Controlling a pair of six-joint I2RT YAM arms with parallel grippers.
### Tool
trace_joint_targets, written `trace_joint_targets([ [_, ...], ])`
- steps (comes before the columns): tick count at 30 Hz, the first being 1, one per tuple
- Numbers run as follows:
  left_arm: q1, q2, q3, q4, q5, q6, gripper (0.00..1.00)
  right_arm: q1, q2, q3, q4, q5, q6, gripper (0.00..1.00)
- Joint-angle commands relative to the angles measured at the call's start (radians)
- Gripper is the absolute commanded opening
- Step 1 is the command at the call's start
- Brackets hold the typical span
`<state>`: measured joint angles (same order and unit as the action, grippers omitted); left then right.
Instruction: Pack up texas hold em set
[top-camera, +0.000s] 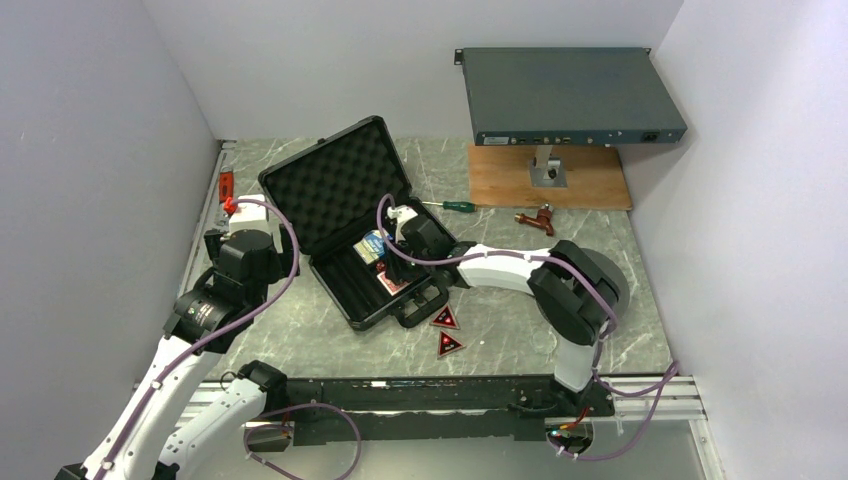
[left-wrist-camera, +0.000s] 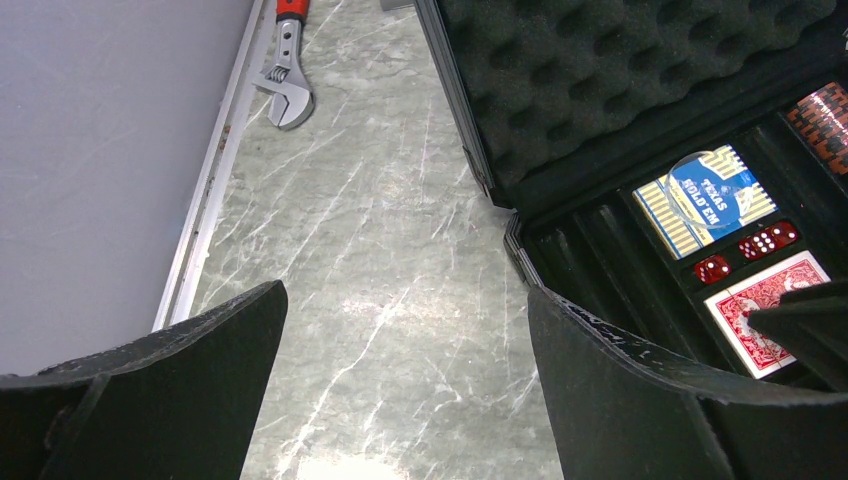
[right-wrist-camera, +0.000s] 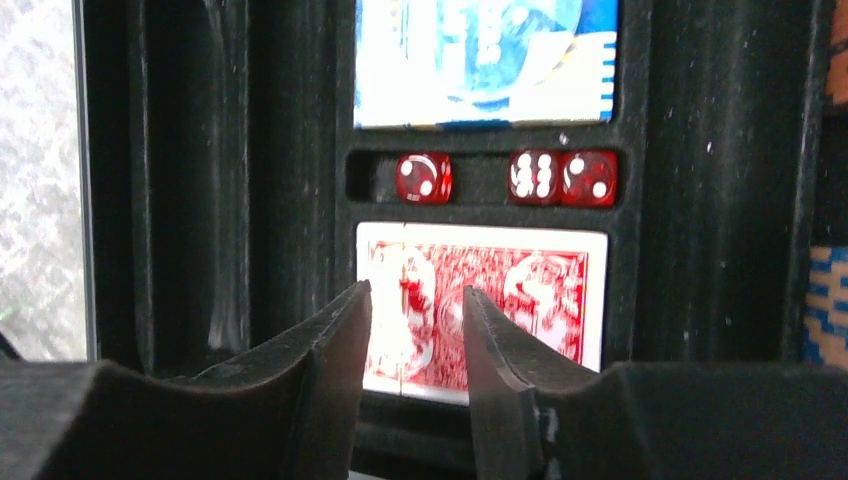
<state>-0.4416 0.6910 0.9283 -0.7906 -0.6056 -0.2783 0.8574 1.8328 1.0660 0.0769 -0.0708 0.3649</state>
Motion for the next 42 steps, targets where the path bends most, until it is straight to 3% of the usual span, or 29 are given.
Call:
trace_joint_targets([
  [1, 0.006, -0.001, 0.012, 0.021, 0.005, 0.001, 0.96, 0.009, -0.103, 0.036, -0.122, 0.017, -0.05, 0.45],
  [13, 0.006, -0.018, 0.013, 0.017, 0.003, -0.002, 0.96, 0.009, -0.312, 0.046, -0.326, 0.171, -0.05, 0.57],
  [25, 0.006, -0.014, 0.018, 0.011, 0.007, -0.009, 0.96, -0.014, -0.546, -0.113, -0.581, 0.457, 0.188, 0.64],
  [30, 0.006, -0.026, 0.01, 0.018, 0.011, -0.006, 0.97, -0.058, -0.635, -0.191, -0.649, 0.49, 0.297, 0.71],
  [33, 0.006, -0.023, 0.013, 0.014, 0.013, -0.007, 0.97, -0.089, -0.689, -0.222, -0.723, 0.522, 0.364, 0.81],
  [38, 0.006, -0.018, 0.013, 0.012, 0.011, -0.008, 0.97, -0.135, -0.769, -0.267, -0.824, 0.545, 0.439, 0.91],
  [42, 0.006, -0.023, 0.014, 0.014, 0.011, -0.008, 0.97, -0.165, -0.803, -0.305, -0.89, 0.545, 0.506, 0.92],
])
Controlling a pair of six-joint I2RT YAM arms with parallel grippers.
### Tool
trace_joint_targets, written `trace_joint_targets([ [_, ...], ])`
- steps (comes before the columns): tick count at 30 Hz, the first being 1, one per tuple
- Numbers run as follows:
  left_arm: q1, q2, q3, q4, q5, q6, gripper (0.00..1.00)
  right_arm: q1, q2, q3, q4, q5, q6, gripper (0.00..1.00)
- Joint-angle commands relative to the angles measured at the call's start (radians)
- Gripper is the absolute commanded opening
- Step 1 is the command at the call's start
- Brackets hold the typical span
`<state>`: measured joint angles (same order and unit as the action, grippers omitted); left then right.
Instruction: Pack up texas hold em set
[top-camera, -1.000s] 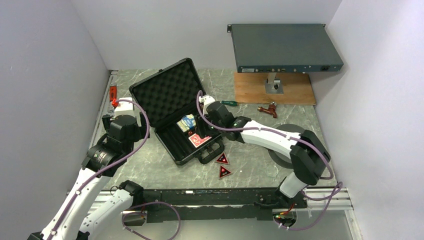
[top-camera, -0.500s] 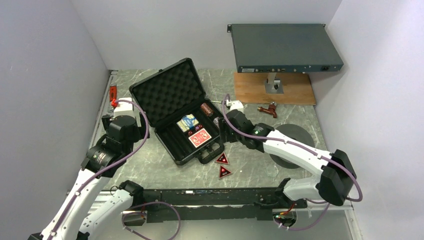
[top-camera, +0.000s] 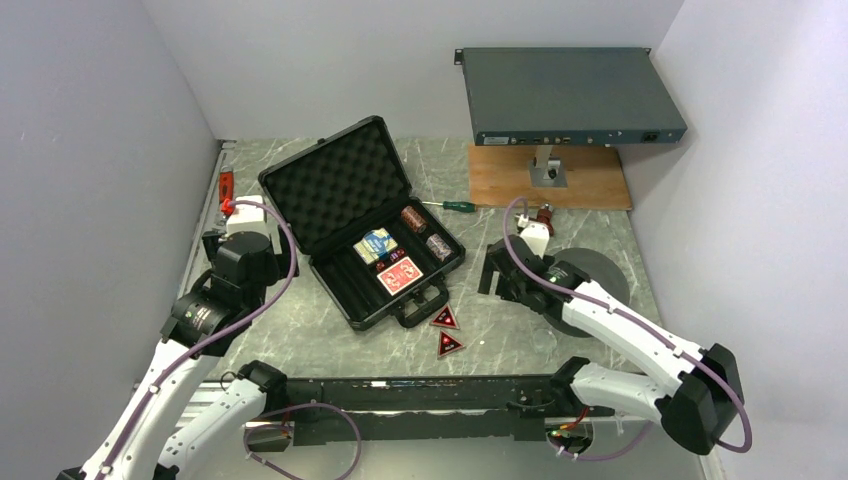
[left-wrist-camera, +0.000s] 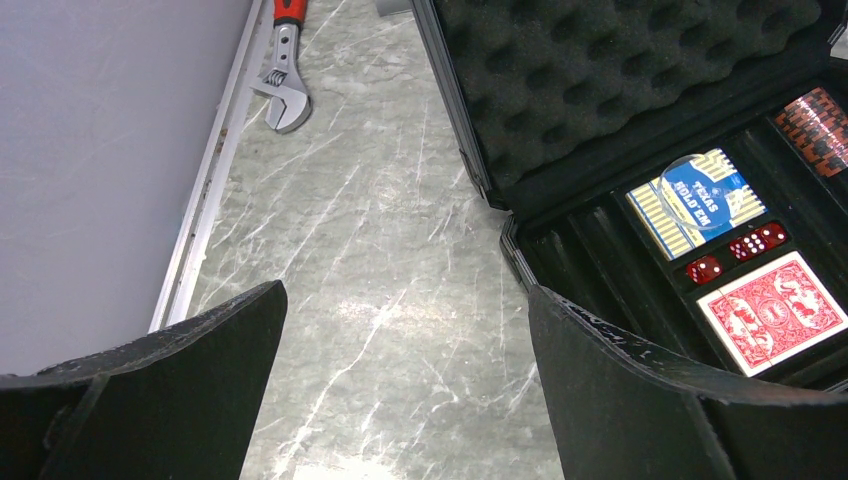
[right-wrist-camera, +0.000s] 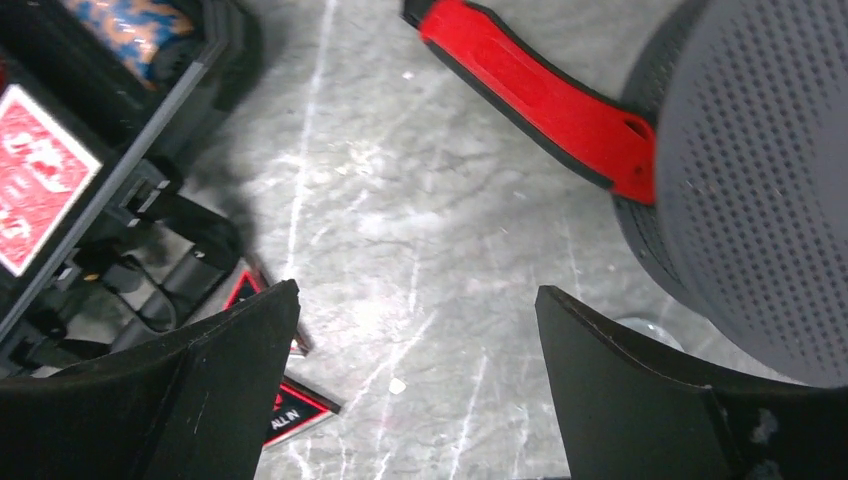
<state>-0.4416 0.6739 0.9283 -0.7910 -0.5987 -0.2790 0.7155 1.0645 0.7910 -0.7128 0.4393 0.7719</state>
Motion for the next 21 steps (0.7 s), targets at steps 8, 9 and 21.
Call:
trace_joint_targets([
  [8, 0.006, -0.005, 0.014, 0.015, 0.009, -0.005, 0.96, -0.072, -0.093, -0.113, -0.15, -0.009, 0.186, 0.92],
  [9, 0.006, -0.005, 0.014, 0.015, 0.008, -0.006, 0.96, -0.079, -0.1, -0.121, -0.161, -0.008, 0.202, 0.92],
  [21, 0.006, -0.006, 0.014, 0.016, 0.009, -0.004, 0.97, -0.141, -0.133, -0.207, -0.221, -0.009, 0.352, 0.96],
])
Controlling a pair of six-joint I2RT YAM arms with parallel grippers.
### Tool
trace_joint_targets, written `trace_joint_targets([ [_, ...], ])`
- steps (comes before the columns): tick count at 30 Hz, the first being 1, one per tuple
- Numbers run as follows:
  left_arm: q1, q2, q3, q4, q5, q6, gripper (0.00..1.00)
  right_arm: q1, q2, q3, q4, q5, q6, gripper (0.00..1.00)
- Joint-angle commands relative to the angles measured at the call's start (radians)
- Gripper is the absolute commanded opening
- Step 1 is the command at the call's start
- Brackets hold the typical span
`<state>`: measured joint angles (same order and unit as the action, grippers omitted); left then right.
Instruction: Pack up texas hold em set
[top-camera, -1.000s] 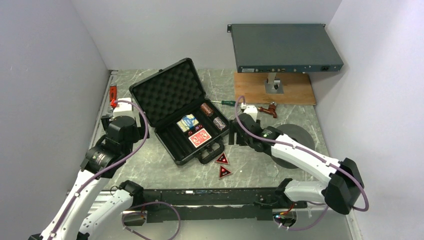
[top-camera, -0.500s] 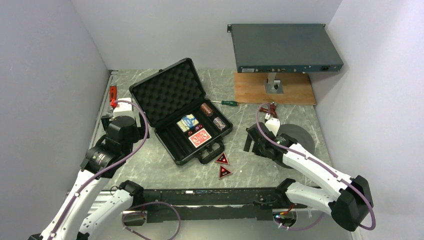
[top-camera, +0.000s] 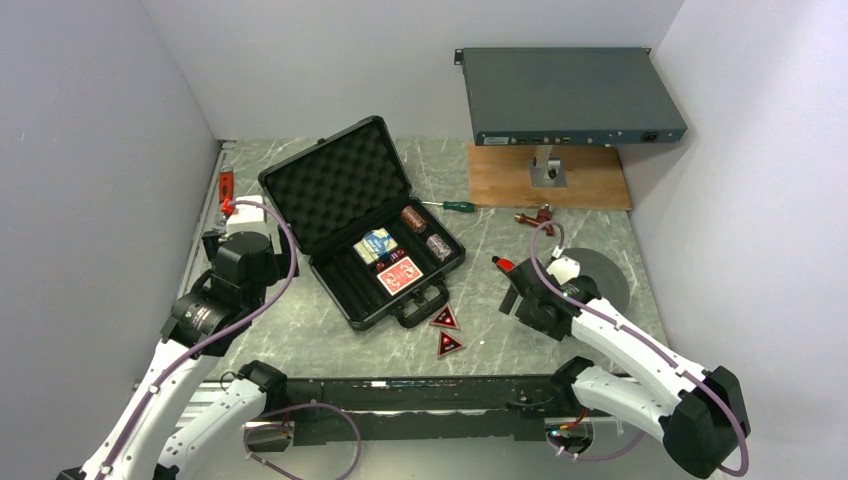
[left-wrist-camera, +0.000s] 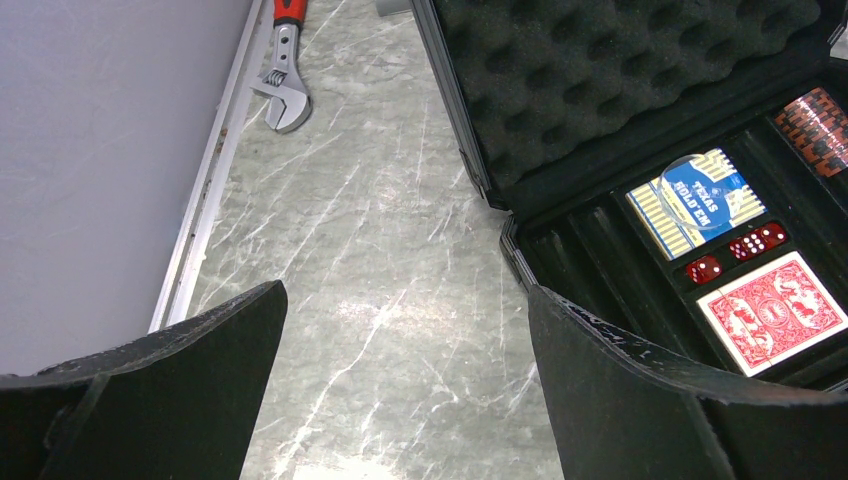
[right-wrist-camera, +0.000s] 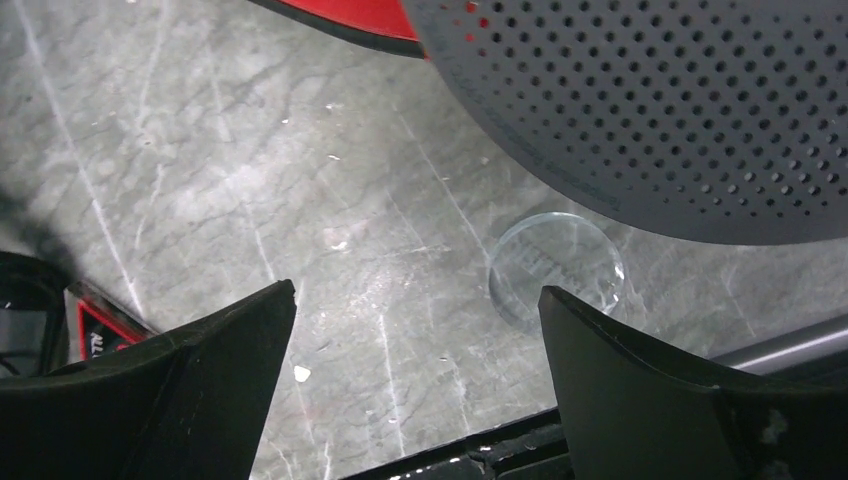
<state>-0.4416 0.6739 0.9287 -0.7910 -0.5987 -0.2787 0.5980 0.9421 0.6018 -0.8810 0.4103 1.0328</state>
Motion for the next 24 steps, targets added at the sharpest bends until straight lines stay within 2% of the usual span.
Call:
trace_joint_targets([
  [1, 0.006, -0.006, 0.012, 0.017, 0.01, -0.004, 0.97, -0.034, -0.012, -0.022, -0.066, 0.025, 0.106, 0.97],
  [12, 0.006, -0.001, 0.012, 0.021, 0.018, -0.001, 0.96, -0.127, -0.078, -0.059, -0.109, 0.017, 0.231, 1.0],
  [24, 0.006, 0.0, 0.012, 0.019, 0.011, -0.001, 0.96, -0.284, -0.086, -0.113, -0.127, -0.108, 0.295, 1.0],
])
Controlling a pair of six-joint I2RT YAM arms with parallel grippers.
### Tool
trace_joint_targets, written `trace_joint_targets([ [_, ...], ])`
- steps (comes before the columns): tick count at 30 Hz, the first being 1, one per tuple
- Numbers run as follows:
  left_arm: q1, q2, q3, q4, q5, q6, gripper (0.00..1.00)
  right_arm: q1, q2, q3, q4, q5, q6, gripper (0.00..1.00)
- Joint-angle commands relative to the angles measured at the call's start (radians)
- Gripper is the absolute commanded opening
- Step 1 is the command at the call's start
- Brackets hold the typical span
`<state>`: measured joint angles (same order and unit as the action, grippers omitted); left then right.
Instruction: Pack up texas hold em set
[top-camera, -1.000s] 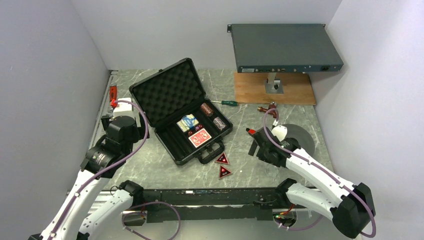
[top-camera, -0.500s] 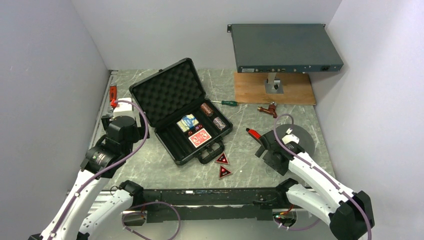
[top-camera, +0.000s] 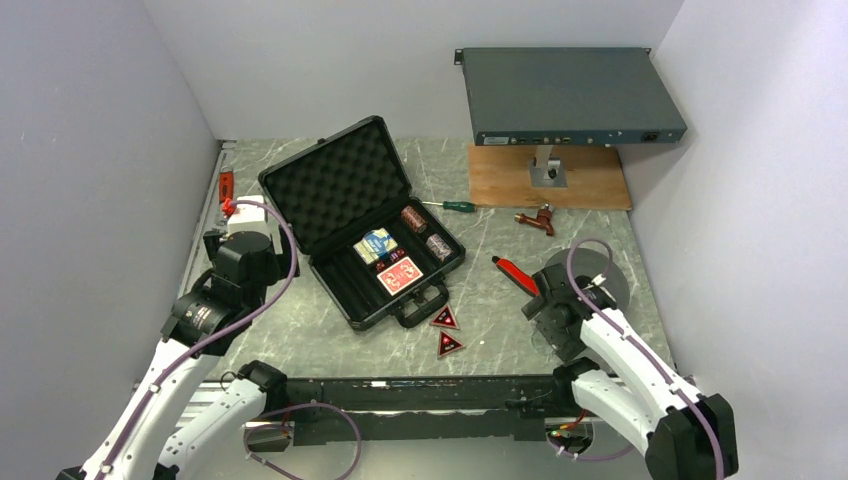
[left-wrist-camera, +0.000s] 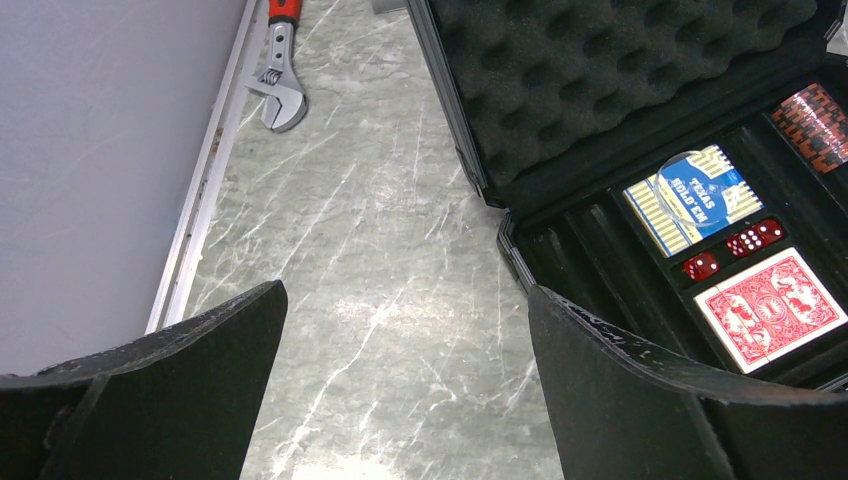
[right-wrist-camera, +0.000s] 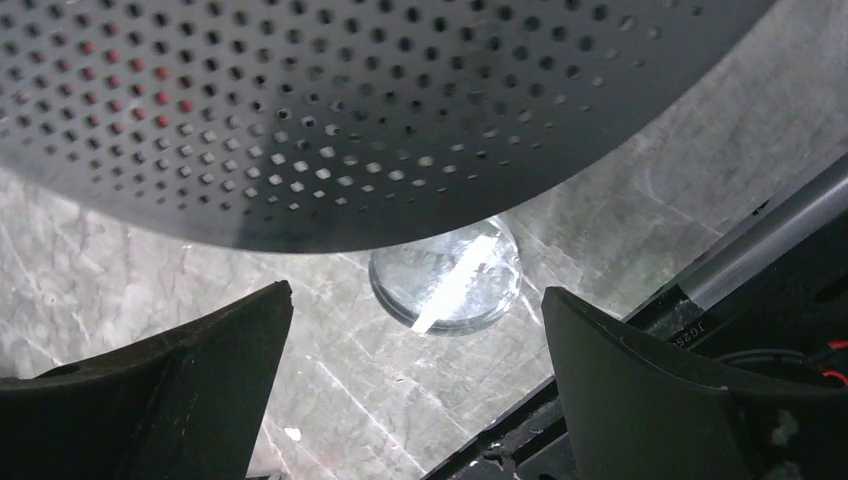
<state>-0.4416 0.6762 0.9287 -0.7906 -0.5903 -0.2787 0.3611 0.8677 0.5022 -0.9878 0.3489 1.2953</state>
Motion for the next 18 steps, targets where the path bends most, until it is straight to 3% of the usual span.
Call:
trace_joint_targets([
  [1, 0.006, -0.001, 0.012, 0.019, 0.003, -0.001, 0.96, -0.061, -0.013, -0.016, -0.017, -0.051, 0.025, 1.0],
  [8, 0.007, -0.002, 0.012, 0.017, 0.0, -0.001, 0.96, -0.116, 0.041, -0.032, 0.042, -0.072, -0.028, 0.99],
  [18, 0.006, 0.01, 0.013, 0.019, 0.0, 0.001, 0.96, -0.14, 0.064, -0.024, 0.114, -0.067, -0.132, 0.75],
])
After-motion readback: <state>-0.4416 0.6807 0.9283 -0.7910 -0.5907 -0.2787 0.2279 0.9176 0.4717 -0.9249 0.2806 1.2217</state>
